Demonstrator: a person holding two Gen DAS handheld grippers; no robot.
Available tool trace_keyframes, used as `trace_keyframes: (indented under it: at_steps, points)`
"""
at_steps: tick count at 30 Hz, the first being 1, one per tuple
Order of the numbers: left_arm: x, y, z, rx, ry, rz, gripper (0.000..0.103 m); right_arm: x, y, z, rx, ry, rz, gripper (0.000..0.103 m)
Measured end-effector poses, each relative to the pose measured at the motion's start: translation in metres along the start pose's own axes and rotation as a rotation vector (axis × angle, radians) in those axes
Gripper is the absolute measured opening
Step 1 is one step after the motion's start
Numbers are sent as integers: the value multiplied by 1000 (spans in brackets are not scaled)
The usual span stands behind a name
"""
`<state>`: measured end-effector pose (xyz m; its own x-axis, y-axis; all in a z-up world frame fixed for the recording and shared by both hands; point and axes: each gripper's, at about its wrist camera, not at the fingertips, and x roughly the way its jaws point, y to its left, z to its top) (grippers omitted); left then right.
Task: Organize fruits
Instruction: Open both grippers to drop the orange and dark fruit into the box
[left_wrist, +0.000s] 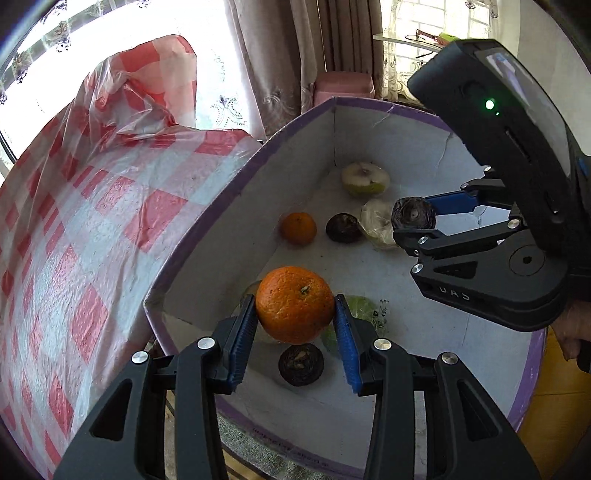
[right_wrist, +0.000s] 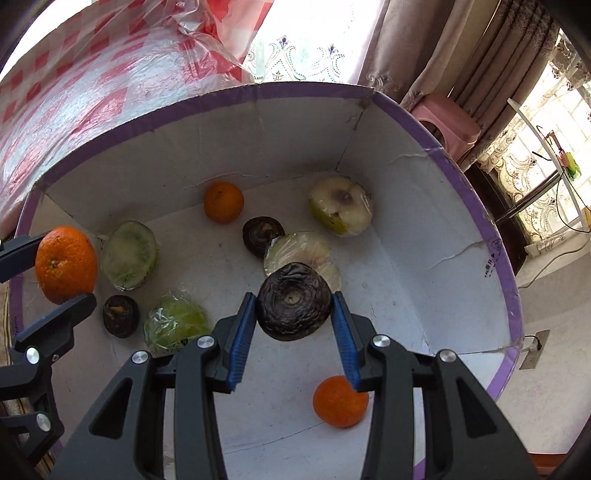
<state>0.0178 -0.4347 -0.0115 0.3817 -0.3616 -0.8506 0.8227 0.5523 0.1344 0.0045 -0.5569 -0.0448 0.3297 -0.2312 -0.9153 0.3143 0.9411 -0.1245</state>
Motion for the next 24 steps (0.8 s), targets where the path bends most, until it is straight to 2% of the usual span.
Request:
trace_keyframes:
  at_steps: [3, 8, 11, 14, 24]
  points:
    - [11, -3, 2, 18, 33, -2, 39, 5, 1, 3, -15, 18, -42, 42]
    - [25, -9, 5, 43, 70, -1, 39, 21, -1, 7, -19, 66, -56, 43]
    - [34, -11, 7, 56, 95, 3, 39, 33, 2, 8, -28, 103, -41, 49]
    - [44, -12, 8, 64, 124, 10, 39, 42, 4, 7, -48, 141, -35, 50]
    - [63, -15, 10, 87, 177, 6, 39, 49, 12, 9, -75, 183, -77, 51]
